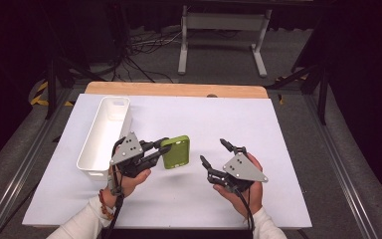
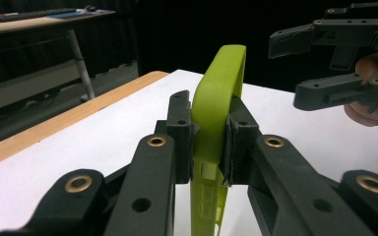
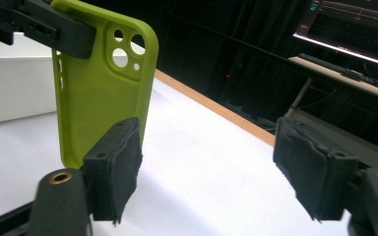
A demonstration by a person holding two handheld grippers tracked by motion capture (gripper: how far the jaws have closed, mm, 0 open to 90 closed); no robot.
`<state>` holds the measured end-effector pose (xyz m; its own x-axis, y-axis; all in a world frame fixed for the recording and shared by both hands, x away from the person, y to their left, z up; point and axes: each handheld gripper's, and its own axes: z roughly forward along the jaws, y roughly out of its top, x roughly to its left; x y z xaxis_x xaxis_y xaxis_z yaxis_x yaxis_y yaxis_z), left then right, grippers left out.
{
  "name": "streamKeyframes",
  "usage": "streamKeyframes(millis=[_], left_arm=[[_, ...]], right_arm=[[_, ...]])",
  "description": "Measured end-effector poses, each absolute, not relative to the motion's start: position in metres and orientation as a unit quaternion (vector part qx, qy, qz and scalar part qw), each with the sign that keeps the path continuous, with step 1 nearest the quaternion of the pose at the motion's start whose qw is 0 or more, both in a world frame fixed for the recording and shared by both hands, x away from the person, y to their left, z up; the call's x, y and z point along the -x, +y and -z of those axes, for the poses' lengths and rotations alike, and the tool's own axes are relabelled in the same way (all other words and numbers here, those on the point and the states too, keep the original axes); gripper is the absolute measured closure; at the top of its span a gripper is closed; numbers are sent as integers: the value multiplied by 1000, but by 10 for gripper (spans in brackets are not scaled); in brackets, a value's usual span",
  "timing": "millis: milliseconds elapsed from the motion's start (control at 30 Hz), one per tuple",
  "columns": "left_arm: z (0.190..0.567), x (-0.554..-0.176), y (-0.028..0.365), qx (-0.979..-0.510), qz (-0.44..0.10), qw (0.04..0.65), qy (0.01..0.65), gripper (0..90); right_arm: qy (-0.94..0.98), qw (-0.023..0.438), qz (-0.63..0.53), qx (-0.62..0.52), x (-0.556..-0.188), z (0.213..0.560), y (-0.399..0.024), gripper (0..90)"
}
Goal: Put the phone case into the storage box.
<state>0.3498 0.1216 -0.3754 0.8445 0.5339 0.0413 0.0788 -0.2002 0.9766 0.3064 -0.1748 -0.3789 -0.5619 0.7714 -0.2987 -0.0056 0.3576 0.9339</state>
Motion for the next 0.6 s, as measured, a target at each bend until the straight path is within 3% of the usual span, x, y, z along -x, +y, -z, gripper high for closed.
streamKeyframes(millis=[300, 600], left_arm=[[375, -349, 123, -753, -191, 598, 198, 774], [374, -349, 124, -750, -194, 600, 197, 774]], right_arm=[[730, 398, -490, -264, -302, 385, -190, 153], [730, 404, -487, -257, -295, 391, -203, 130]])
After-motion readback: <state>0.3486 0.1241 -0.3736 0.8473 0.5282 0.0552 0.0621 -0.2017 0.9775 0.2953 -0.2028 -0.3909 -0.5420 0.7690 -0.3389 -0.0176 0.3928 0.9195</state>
